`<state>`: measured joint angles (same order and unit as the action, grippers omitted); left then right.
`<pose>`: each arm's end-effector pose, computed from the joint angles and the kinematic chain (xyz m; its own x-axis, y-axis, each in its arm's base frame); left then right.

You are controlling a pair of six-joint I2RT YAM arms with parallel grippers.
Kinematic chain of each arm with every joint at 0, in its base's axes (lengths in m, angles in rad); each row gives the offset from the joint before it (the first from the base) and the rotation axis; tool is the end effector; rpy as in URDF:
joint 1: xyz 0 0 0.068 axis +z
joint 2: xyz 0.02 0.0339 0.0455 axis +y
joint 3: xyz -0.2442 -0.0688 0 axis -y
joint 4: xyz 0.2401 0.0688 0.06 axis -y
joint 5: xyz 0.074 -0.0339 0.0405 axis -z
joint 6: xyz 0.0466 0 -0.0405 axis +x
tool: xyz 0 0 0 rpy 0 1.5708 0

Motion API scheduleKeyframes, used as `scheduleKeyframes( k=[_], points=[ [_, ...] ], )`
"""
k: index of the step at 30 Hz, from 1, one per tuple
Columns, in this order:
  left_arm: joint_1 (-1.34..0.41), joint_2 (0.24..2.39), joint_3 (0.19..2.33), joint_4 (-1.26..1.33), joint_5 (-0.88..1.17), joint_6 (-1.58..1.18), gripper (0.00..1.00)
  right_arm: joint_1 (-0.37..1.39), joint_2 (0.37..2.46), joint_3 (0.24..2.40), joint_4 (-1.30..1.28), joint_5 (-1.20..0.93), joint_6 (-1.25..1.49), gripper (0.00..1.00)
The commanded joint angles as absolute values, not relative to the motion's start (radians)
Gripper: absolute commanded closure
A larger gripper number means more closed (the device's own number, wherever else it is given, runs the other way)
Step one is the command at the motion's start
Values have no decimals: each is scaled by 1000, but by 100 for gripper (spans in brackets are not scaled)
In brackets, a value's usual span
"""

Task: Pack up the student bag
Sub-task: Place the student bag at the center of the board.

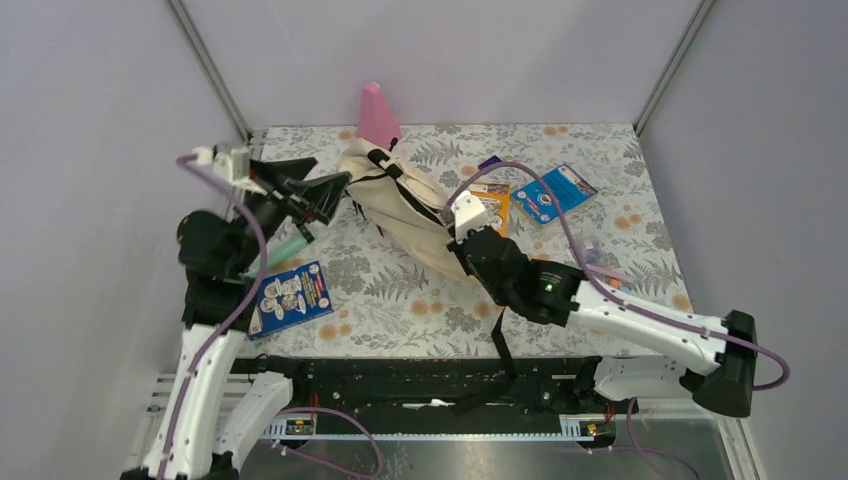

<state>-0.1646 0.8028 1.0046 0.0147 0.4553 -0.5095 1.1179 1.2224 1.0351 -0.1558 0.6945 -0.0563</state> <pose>0.1808 -0.0508 0.4209 -0.0934 -0.4285 -0.8987 0.6017 0.6949 -0.3939 0.1524 0.2451 0.3203 -0.1229 -0.3514 -0.9281 -0.4348 0.8597 -0.2680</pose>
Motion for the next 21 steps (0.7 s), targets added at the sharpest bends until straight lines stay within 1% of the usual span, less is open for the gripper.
scheduleKeyframes(
  k=[1, 6, 8, 12, 14, 18, 20, 21],
  points=[
    [-152, 700, 944, 118, 395, -330, 1, 1105, 1081, 1141, -233, 559, 140, 100],
    [-144, 690, 928, 29, 506, -277, 1, 1095, 1001, 1227, -398, 415, 219, 100],
    [-144, 659, 896, 20, 542, -276, 1, 1082, 1001, 1277, -477, 358, 233, 100],
    [-144, 562, 830, 3, 573, -253, 1, 1022, 1002, 1326, -572, 206, 227, 100],
    [-144, 548, 827, -68, 571, -224, 1, 966, 994, 1320, -587, 129, 214, 100],
    [-144, 586, 838, -136, 586, -161, 1, 845, 985, 1322, -616, -78, 211, 100],
    [-141, 626, 857, -145, 632, -159, 1, 805, 982, 1319, -626, -178, 203, 100],
    [-140, 646, 866, -142, 689, -164, 1, 787, 982, 1318, -630, -221, 203, 100]
  ],
)
